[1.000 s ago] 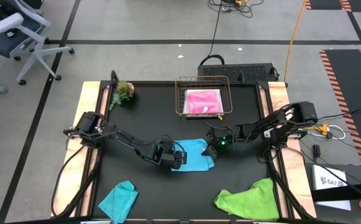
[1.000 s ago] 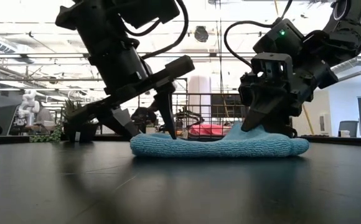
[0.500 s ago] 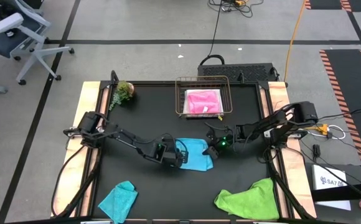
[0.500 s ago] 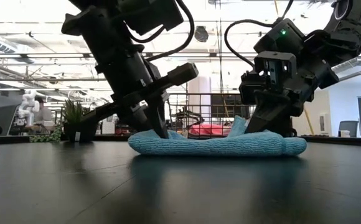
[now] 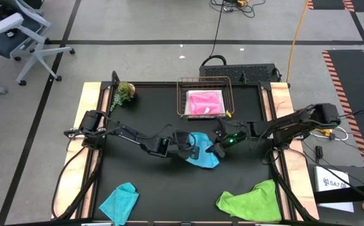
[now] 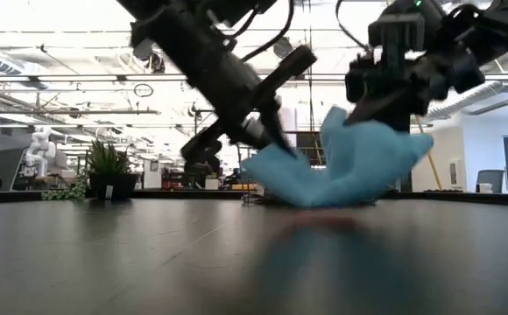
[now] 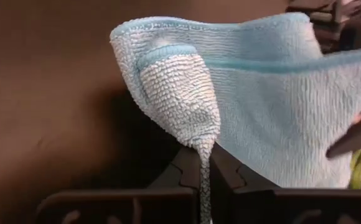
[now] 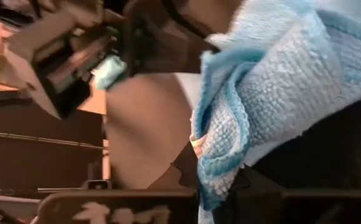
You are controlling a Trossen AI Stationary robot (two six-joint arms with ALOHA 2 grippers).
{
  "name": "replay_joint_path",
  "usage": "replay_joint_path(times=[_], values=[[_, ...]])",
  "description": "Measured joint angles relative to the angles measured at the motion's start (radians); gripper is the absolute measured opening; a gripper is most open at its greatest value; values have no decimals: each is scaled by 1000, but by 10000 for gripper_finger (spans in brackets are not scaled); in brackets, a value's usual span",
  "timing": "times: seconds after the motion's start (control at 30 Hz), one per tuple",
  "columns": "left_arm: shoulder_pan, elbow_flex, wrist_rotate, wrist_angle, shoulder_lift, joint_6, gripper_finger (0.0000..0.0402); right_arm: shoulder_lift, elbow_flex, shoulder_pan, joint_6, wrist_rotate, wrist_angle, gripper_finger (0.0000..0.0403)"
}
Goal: Fold microfiber towels
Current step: Put the right blue towel into the wire basket
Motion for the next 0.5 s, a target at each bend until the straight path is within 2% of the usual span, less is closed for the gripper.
replay_joint_path(times=[0.23, 0.5], values=[[46, 215, -3, -176, -10, 246, 4, -165, 122, -30, -71, 3, -189, 1], [131, 534, -164, -506, -40, 565, 4, -249, 312, -128, -274, 5, -474, 1]])
